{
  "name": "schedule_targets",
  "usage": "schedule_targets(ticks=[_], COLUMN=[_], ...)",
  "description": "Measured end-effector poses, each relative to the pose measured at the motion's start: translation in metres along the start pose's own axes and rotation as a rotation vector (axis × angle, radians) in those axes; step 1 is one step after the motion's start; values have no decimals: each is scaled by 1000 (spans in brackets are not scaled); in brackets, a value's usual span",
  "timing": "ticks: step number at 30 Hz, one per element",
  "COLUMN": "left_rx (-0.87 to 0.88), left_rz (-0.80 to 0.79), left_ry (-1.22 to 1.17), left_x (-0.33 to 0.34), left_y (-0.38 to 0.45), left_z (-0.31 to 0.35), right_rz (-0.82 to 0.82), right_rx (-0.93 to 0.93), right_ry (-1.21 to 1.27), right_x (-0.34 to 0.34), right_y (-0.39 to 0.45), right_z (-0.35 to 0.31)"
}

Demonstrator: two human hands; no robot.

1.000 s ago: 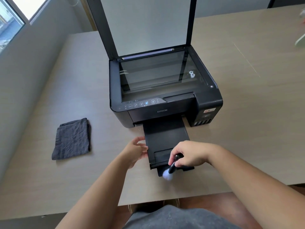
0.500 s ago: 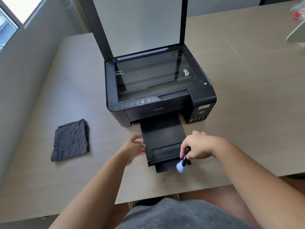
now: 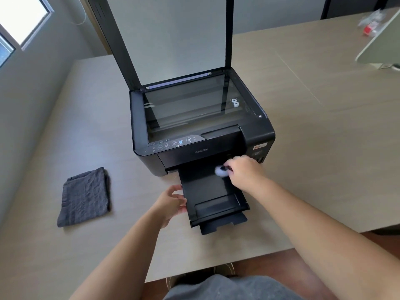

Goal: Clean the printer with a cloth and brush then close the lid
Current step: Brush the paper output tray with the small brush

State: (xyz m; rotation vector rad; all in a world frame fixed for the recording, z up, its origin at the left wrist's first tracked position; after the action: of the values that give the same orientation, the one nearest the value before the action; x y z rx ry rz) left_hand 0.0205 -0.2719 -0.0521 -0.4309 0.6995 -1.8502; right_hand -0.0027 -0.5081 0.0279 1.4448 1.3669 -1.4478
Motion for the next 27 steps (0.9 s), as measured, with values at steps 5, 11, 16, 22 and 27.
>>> schedule_targets(ticks=[5, 11, 16, 22, 27], left_rx=[2, 7, -3, -1, -10], left_rz=[-3, -16, -13, -22, -28], left_ry=[-29, -43, -35, -67, -66], left_x=[-1, 3, 0, 3, 1], left_y=[-3, -10, -8, -10, -11], left_z=[-1, 1, 0, 2, -2], right_rz=[97, -364, -126, -304, -465], right_rx=[42, -206, 56, -199, -202], right_ry=[32, 96, -64, 118, -144], right_x=[0, 10, -20, 14, -2], right_y=[18, -17, 20, 2, -19], right_z=[-28, -69, -27, -87, -47])
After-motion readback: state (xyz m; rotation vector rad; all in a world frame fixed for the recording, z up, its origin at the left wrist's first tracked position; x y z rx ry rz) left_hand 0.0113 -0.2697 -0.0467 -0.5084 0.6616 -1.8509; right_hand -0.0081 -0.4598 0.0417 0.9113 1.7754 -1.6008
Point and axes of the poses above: each hand's wrist, its own y-axis towards the middle knuckle, its own x-axis out of the palm, z = x × y, the point moved 6 cm from there along y, towards the middle knuckle, and after that the axes turned 5 degrees about x, right-handed, at the moved point
